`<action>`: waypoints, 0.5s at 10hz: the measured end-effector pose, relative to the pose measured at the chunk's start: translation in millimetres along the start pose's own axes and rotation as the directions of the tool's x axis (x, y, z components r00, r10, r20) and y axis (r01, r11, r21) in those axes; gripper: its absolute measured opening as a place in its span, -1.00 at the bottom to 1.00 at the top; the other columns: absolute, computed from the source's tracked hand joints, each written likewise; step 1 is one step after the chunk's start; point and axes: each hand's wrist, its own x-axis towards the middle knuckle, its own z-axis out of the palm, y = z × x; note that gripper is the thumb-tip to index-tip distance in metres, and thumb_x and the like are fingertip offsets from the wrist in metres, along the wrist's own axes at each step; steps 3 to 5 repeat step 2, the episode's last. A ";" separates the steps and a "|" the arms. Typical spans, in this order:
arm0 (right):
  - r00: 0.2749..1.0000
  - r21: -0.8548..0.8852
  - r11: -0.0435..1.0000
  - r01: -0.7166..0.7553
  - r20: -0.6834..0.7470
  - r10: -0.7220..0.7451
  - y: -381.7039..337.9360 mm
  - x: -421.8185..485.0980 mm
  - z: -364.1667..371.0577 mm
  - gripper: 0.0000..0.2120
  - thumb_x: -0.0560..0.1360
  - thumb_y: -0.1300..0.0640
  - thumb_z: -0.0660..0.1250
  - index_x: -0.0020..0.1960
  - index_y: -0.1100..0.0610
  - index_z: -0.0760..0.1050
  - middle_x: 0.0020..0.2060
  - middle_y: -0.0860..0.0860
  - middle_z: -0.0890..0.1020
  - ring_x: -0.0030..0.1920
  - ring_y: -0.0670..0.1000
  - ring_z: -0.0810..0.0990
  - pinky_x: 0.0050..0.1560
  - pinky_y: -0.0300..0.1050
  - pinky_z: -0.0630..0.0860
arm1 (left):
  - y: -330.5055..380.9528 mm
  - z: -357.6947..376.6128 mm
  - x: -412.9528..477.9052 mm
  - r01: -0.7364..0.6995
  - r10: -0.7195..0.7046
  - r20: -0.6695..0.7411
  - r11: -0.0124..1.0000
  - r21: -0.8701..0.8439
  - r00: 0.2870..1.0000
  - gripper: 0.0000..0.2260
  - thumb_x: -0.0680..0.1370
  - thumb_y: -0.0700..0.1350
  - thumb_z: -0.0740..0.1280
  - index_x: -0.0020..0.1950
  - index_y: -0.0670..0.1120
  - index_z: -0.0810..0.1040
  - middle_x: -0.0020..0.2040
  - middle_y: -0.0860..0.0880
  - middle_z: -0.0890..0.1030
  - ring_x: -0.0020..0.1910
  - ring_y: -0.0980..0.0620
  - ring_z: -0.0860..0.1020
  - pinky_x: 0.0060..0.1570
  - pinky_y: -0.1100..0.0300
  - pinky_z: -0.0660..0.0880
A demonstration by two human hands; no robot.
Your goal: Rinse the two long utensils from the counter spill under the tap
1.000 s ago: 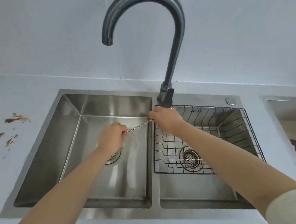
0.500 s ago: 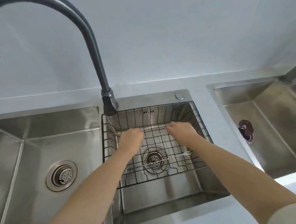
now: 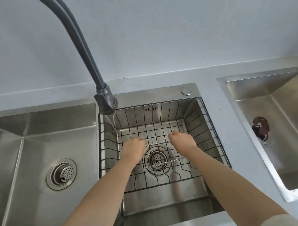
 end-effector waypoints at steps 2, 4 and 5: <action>0.995 0.122 0.991 -0.049 -0.078 0.059 -6.7 -14.2 -9.9 -0.76 0.55 0.31 0.16 0.21 0.19 0.36 0.17 0.09 0.45 0.13 0.12 0.48 -0.18 -0.11 0.33 | -14.1 -10.7 -13.7 -0.046 0.035 -0.141 0.996 -0.073 0.989 -0.70 0.60 -0.03 0.13 0.24 -0.15 0.44 0.20 -0.08 0.51 0.22 -0.03 0.45 0.10 0.12 0.46; 0.995 0.122 0.991 -0.049 -0.078 0.059 -6.7 -14.2 -9.9 -0.76 0.55 0.31 0.16 0.21 0.19 0.36 0.17 0.09 0.45 0.13 0.12 0.48 -0.18 -0.11 0.33 | -14.1 -10.7 -13.7 -0.046 0.035 -0.141 0.996 -0.073 0.989 -0.70 0.60 -0.03 0.13 0.24 -0.15 0.44 0.20 -0.08 0.51 0.22 -0.03 0.45 0.10 0.12 0.46; 0.995 0.122 0.991 -0.049 -0.078 0.059 -6.7 -14.2 -9.9 -0.76 0.55 0.31 0.16 0.21 0.19 0.36 0.17 0.09 0.45 0.13 0.12 0.48 -0.18 -0.11 0.33 | -14.1 -10.7 -13.7 -0.046 0.035 -0.141 0.996 -0.073 0.989 -0.70 0.60 -0.03 0.13 0.24 -0.15 0.44 0.20 -0.08 0.51 0.22 -0.03 0.45 0.10 0.12 0.46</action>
